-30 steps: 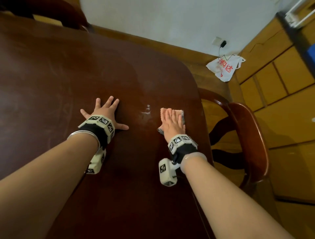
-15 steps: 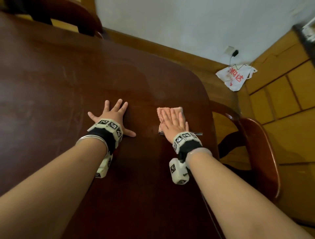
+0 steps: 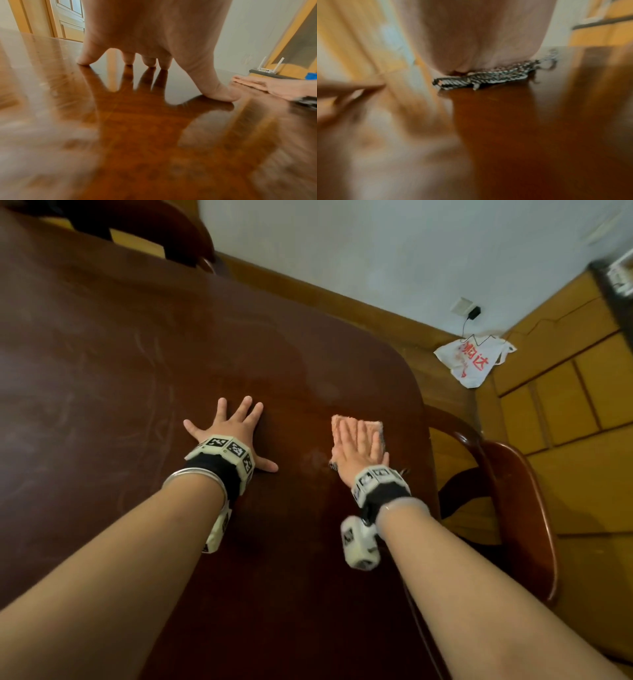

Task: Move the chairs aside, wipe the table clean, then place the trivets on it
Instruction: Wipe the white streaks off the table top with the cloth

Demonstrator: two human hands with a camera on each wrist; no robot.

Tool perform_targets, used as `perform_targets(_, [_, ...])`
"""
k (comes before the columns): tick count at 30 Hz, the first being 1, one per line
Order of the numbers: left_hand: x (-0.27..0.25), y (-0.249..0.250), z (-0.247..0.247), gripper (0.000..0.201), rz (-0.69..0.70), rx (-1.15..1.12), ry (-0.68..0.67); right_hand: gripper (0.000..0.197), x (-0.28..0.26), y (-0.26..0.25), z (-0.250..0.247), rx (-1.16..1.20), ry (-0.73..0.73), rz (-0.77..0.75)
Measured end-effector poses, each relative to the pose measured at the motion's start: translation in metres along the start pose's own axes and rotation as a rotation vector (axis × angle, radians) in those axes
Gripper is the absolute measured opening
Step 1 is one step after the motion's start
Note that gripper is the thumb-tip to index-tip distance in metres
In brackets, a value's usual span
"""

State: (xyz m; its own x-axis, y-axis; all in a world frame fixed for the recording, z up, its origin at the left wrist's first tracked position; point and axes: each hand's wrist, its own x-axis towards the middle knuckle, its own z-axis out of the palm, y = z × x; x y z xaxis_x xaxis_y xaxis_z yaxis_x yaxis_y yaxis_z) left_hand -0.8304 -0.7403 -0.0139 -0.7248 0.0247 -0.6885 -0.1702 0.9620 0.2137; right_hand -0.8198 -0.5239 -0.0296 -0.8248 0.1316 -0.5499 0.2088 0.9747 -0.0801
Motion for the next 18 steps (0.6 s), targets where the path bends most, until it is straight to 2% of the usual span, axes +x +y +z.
perform_targets(2, [0.0, 0.0, 0.0, 0.129, -0.002, 0.001, -0.002, 0.057, 0.009, -0.033, -0.001, 0.054, -0.029, 0.009])
perform_targets(4, [0.001, 0.001, 0.0, 0.128, -0.009, 0.002, -0.003, 0.058, 0.001, -0.054, 0.007, -0.005, -0.067, -0.144])
perform_targets(7, [0.001, 0.003, 0.0, 0.128, -0.016, -0.008, -0.007, 0.057, -0.022, -0.033, 0.018, -0.123, -0.075, -0.335])
perform_targets(9, [0.001, 0.005, -0.001, 0.128, -0.017, -0.027, 0.008, 0.056, -0.026, -0.004, 0.013, -0.129, -0.045, -0.31])
perform_targets(11, [0.002, 0.008, -0.002, 0.125, -0.012, -0.037, 0.031, 0.055, -0.015, 0.009, -0.002, -0.065, -0.024, -0.181])
perform_targets(13, [0.009, 0.009, -0.006, 0.122, -0.005, -0.041, 0.047, 0.055, 0.005, -0.004, -0.019, 0.039, -0.019, -0.029])
perform_targets(15, [0.016, 0.012, -0.014, 0.121, -0.001, -0.043, 0.049, 0.057, 0.023, -0.033, -0.029, 0.1, -0.031, 0.05])
perform_targets(16, [0.021, 0.013, -0.017, 0.121, -0.001, -0.043, 0.052, 0.058, 0.029, -0.049, -0.031, 0.098, -0.038, 0.035])
perform_targets(18, [0.029, 0.017, -0.022, 0.123, -0.004, -0.036, 0.059, 0.059, 0.035, -0.072, -0.026, 0.041, -0.055, -0.085])
